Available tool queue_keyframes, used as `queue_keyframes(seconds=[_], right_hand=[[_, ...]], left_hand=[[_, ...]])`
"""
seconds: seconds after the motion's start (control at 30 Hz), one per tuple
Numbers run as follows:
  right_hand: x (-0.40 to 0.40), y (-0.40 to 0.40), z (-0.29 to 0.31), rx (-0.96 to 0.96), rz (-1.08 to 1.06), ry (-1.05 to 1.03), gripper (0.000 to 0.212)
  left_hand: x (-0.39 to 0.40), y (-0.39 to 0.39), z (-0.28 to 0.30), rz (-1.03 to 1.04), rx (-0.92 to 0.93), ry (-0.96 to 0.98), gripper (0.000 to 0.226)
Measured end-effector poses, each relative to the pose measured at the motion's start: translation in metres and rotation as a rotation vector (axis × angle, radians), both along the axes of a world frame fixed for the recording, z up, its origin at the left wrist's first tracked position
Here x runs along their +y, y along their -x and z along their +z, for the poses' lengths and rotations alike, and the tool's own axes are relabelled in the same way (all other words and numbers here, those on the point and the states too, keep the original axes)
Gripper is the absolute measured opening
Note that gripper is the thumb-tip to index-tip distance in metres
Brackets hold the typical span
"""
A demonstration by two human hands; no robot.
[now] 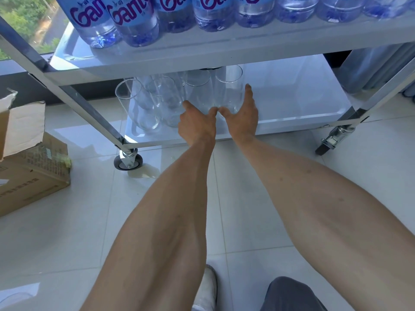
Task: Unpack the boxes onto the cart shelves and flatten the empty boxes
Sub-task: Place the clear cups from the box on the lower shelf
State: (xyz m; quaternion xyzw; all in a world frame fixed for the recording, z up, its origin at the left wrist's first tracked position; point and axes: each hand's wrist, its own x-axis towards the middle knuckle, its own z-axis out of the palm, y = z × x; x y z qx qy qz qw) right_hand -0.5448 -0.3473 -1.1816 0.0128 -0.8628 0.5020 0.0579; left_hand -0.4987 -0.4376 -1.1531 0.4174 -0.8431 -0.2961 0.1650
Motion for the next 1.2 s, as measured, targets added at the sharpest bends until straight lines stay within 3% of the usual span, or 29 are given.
queue_keyframes(seconds=[0.17,0.4,0.83,1.07,1.2], right_hand=[[0.001,0.003,-0.004,0.011,-0.013,-0.055,0.084],[0.005,-0.002,-0.003,0.026,-0.024,-0.126,0.082],[-0.009,-0.015,0.005,-0.060,-0.001,-0.142,0.091],[-0.017,-0.018,0.008,-0.129,-0.049,-0.266,0.088],[-0.013,-0.030,0.006,-0.192,-0.091,-0.419,0.073]], left_hand=[[-0.001,0.013,0.001,0.076,0.061,-0.091,0.069],[-0.002,0.011,0.001,0.064,0.060,-0.078,0.064],[-0.007,-0.017,0.004,-0.032,-0.005,0.005,0.075],[-0.026,-0.024,0.001,-0.078,-0.096,0.032,0.043],[-0.038,-0.050,-0.004,-0.193,-0.187,0.113,0.032]])
